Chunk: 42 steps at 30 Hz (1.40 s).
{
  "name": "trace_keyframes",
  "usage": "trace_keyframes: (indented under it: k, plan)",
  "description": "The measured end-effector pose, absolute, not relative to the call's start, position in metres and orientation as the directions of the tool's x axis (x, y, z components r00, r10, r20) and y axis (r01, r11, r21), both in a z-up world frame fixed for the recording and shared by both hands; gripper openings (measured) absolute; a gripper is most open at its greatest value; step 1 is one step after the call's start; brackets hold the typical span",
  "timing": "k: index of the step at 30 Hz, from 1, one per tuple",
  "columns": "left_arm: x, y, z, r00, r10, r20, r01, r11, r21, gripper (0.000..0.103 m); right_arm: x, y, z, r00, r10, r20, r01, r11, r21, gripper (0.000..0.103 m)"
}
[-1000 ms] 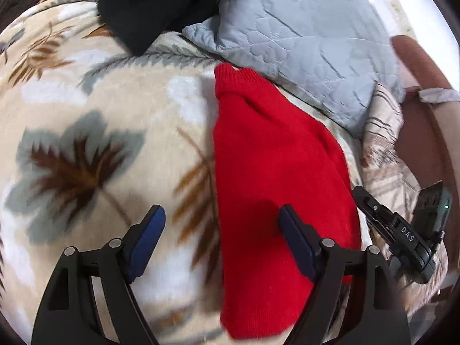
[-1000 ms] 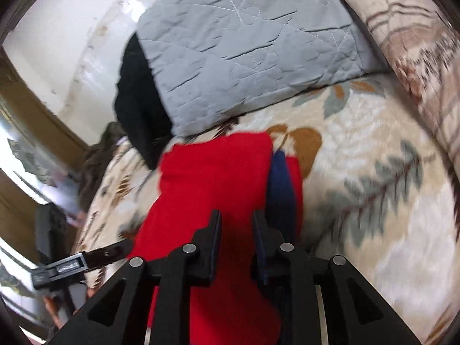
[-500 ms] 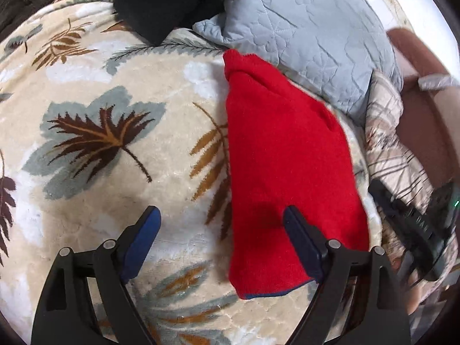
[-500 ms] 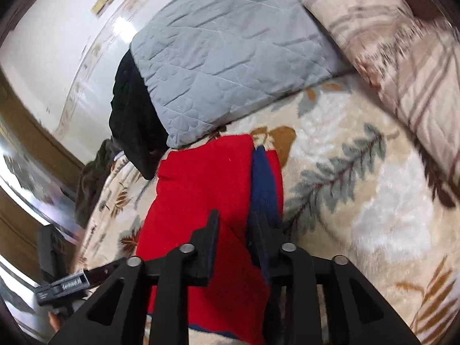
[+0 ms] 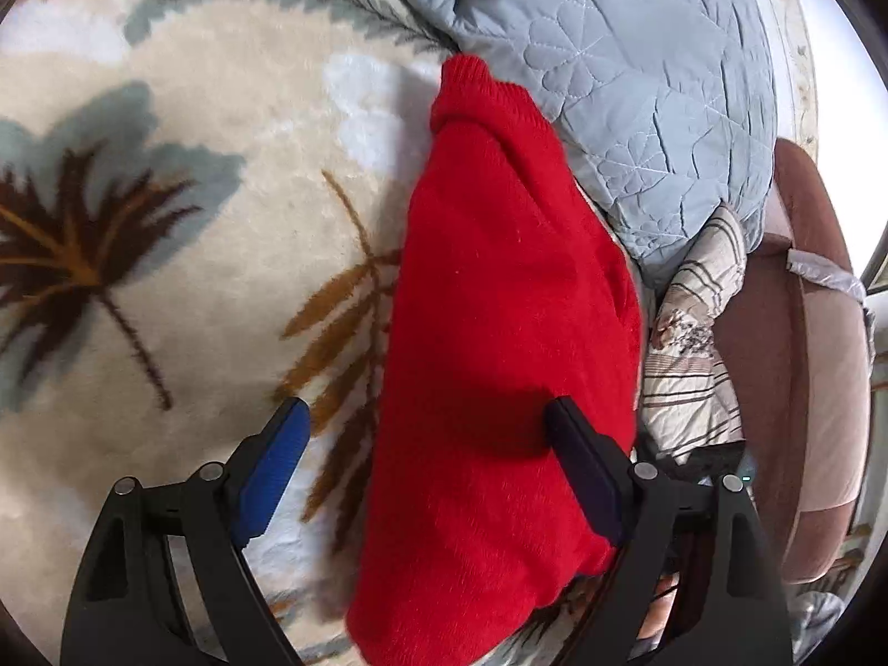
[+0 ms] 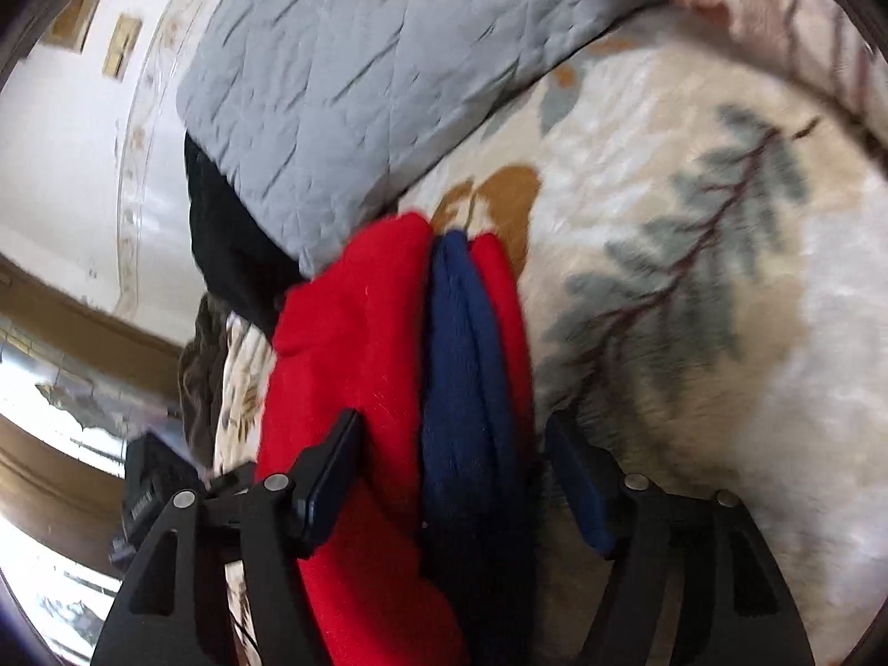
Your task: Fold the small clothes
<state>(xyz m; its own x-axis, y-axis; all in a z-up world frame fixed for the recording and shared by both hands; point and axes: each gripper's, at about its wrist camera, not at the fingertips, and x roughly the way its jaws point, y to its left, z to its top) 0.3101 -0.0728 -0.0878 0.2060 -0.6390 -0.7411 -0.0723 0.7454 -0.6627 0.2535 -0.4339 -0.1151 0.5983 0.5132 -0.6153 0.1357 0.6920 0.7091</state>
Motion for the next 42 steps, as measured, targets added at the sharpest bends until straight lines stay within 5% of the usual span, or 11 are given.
trace_keyframes:
  k: [8, 10, 12, 17, 26, 42]
  plan:
    - [0.319, -0.092, -0.093, 0.203, -0.655, -0.728, -0.069, 0.732, -0.678, 0.088, 0.264, -0.428, -0.118, 0.563, 0.579, -0.59, 0.073, 0.676, 0.733, 0.073]
    - [0.318, -0.1, -0.091, 0.192, -0.664, -0.722, -0.054, 0.728, -0.684, 0.084, 0.264, -0.423, -0.116, 0.556, 0.562, -0.612, 0.071, 0.702, 0.709, 0.067]
    - [0.314, -0.106, -0.086, 0.213, -0.616, -0.758, -0.038, 0.77, -0.636, 0.078, 0.261, -0.42, -0.114, 0.563, 0.538, -0.627, 0.06, 0.73, 0.681, 0.047]
    - [0.303, -0.111, -0.069, 0.274, -0.545, -0.792, 0.019, 0.827, -0.562, 0.055, 0.249, -0.406, -0.098, 0.612, 0.448, -0.652, 0.019, 0.815, 0.579, 0.034]
    - [0.274, -0.111, -0.03, 0.39, -0.464, -0.795, 0.1, 0.88, -0.464, 0.049, 0.22, -0.378, -0.071, 0.66, 0.371, -0.654, 0.008, 0.866, 0.5, 0.031]
    - [0.191, -0.039, 0.011, 0.457, -0.444, -0.771, 0.106, 0.888, -0.448, 0.049, 0.135, -0.311, -0.039, 0.672, 0.454, -0.584, -0.042, 0.812, 0.582, 0.031]
